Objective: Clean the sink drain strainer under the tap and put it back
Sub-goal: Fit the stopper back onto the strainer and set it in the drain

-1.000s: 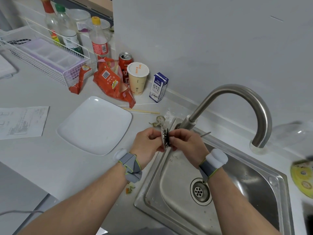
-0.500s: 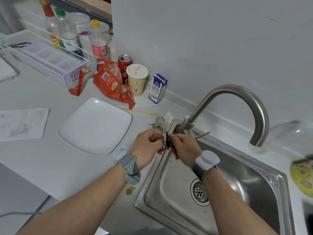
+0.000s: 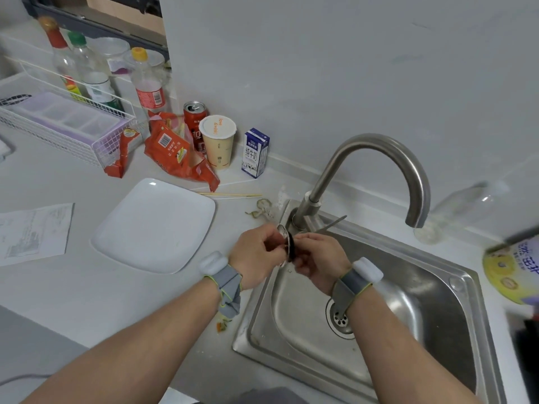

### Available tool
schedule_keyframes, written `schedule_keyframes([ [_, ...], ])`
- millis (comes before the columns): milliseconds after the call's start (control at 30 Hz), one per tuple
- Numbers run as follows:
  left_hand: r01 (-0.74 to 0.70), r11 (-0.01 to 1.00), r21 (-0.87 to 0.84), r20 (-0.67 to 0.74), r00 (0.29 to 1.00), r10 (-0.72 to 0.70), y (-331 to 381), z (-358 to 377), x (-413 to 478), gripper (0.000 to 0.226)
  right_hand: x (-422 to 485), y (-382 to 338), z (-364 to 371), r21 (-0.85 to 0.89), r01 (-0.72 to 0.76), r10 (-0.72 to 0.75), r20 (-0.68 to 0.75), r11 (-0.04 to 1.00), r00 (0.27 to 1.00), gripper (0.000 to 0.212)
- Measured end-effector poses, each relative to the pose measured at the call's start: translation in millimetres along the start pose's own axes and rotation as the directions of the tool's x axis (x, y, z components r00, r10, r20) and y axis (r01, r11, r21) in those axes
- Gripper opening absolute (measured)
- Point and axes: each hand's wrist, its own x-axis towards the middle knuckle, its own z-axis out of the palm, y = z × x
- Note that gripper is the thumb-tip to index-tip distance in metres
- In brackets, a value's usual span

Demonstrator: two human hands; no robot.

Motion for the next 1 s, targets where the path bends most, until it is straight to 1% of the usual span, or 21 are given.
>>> schedule_keyframes([
  [67,-0.101,0.985,0.141,0.076,0.993,0.091,1.3,4.8,0.1,0.013,-5.3,5.0,-4.5,0.067,-0.020,0.023,-0.058,0.998,0.998,0.017],
  [100,-0.119,0.979,0.166,0.087,0.991,0.105,0.7,8.3,-0.1,0.012,-8.7,9.3,-6.6,0.086,0.000,0.006,-0.073,0.996,0.997,0.015],
  [133,-0.103,0.981,0.166,0.078,0.993,0.091,1.1,11.7,-0.1,0.013,-11.0,13.4,-9.0,0.099,0.039,-0.030,-0.083,0.994,0.996,0.013],
  [200,-0.012,0.994,0.108,0.061,0.998,0.006,0.8,21.5,6.0,0.013,-15.9,23.1,-16.1,0.119,0.116,-0.104,-0.100,0.986,0.990,0.014],
  [267,0.069,0.997,0.038,0.083,0.994,-0.072,1.7,34.5,11.3,0.009,-21.3,32.0,-25.5,0.118,0.146,-0.130,-0.132,0.982,0.983,0.015],
  [300,0.102,0.995,0.001,0.078,0.992,-0.102,0.0,34.8,12.1,0.006,-21.8,33.5,-24.2,0.100,0.138,-0.125,-0.129,0.985,0.984,0.015],
  [333,0.120,0.993,0.001,0.117,0.986,-0.119,0.3,42.9,12.0,0.004,-23.8,40.1,-31.7,0.091,0.138,-0.124,-0.148,0.986,0.981,0.015],
  [400,0.122,0.991,0.058,0.244,0.961,-0.132,2.4,72.9,12.9,0.004,-25.5,57.3,-62.5,0.042,0.124,-0.113,-0.200,0.991,0.973,0.014],
  [467,0.128,0.988,0.082,0.300,0.942,-0.147,0.8,83.1,12.4,0.006,-26.9,69.2,-76.3,-0.044,0.104,-0.111,-0.214,0.994,0.971,0.017],
  [600,0.079,0.981,0.176,0.327,0.936,-0.134,-3.3,106.5,13.9,0.002,-27.2,85.9,-99.7,-0.046,0.091,-0.100,-0.254,0.995,0.962,0.024],
  [633,0.066,0.976,0.209,0.359,0.923,-0.140,-5.1,128.6,12.7,0.004,-26.3,97.1,-118.9,-0.001,0.083,-0.080,-0.277,0.997,0.957,0.026],
  [667,0.071,0.971,0.229,0.372,0.915,-0.155,-8.3,146.1,11.5,0.010,-25.3,105.1,-132.3,0.003,0.061,-0.057,-0.309,0.998,0.950,0.026],
  [733,0.110,0.961,0.255,0.368,0.908,-0.201,-17.5,171.8,10.2,0.018,-23.4,114.7,-149.9,-0.050,-0.014,-0.006,-0.380,0.999,0.925,0.022],
  [767,0.120,0.954,0.275,0.360,0.907,-0.218,-24.0,187.2,11.4,0.019,-18.8,122.3,-163.0,-0.116,-0.078,0.024,-0.412,0.990,0.911,0.022],
  [800,0.126,0.938,0.323,0.344,0.908,-0.240,-30.1,202.7,12.6,0.019,-15.5,127.0,-177.1,-0.249,-0.191,0.072,-0.419,0.949,0.905,0.027],
  [833,0.128,0.916,0.380,0.325,0.909,-0.262,-37.1,215.1,14.2,0.019,-13.4,132.7,-191.1,-0.394,-0.332,0.161,-0.408,0.857,0.899,0.036],
  [867,0.123,0.893,0.432,0.319,0.906,-0.279,-43.7,226.3,15.6,0.019,-13.1,138.2,-204.2,-0.527,-0.425,0.234,-0.391,0.736,0.890,0.043],
  [900,0.112,0.875,0.471,0.325,0.900,-0.291,-50.6,238.2,17.8,0.019,-12.4,143.8,-215.8,-0.638,-0.445,0.266,-0.361,0.629,0.894,0.043],
  [933,0.085,0.857,0.509,0.343,0.893,-0.292,-55.4,249.2,20.0,0.018,-13.0,146.7,-224.0,-0.687,-0.443,0.283,-0.341,0.576,0.896,0.039],
  [1000,0.000,0.806,0.592,0.389,0.876,-0.285,-65.1,263.5,25.9,0.014,-12.8,151.7,-228.7,-0.713,-0.433,0.280,-0.331,0.551,0.901,0.034],
])
